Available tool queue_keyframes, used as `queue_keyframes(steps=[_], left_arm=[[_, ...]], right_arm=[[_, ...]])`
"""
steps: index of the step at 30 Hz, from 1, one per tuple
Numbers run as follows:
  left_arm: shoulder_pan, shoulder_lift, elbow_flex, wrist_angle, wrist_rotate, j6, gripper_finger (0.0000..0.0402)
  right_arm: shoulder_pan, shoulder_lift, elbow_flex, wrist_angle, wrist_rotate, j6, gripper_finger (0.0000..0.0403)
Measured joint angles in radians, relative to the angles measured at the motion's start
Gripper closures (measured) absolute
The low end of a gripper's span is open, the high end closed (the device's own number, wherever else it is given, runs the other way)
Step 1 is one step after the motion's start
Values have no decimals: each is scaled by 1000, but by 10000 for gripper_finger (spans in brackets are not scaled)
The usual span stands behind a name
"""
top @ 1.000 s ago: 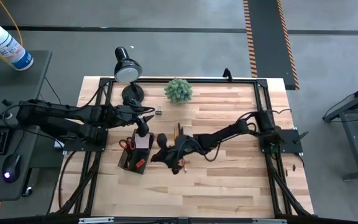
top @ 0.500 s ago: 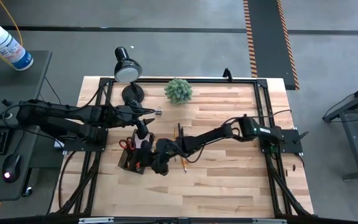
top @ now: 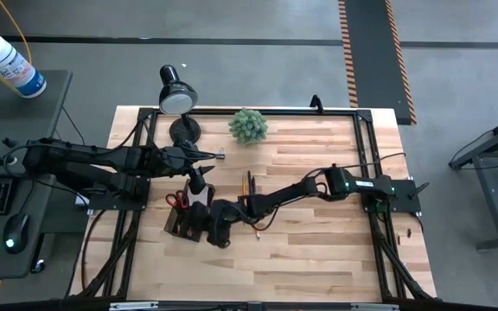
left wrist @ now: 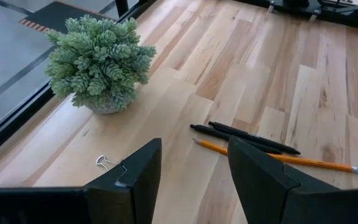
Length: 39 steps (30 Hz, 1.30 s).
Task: Pick and place office supplies into organizer
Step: Put the bottom black binder clip into the desk organizer, then put the left black pen into the desk organizer
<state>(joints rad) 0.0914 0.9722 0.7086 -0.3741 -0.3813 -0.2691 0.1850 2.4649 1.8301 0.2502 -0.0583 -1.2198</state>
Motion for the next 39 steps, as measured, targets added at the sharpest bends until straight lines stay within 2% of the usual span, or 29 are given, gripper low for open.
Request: queue_keyframes(steps=[4, 10, 19, 24, 33, 39], left_arm=[[0, 0, 0, 7, 0, 1, 229], [0, 0, 0, 7, 0, 2, 229], [0, 0, 0, 6, 0, 2, 229], [0, 0, 0, 4, 0, 2, 229], [0, 0, 0, -3, -3, 2, 229], [0, 0, 0, -12, -3, 2, 229]], right_arm=[[-1, 0, 0, -1, 39, -44, 403], [-9, 0, 0, -47, 24, -66, 396], [-7, 0, 0, -62, 12, -117, 313], [1, 0, 0, -67, 132, -108, 281], [43, -16, 0, -124, 225, -141, 281], [50, -99, 0, -220, 237, -53, 281]])
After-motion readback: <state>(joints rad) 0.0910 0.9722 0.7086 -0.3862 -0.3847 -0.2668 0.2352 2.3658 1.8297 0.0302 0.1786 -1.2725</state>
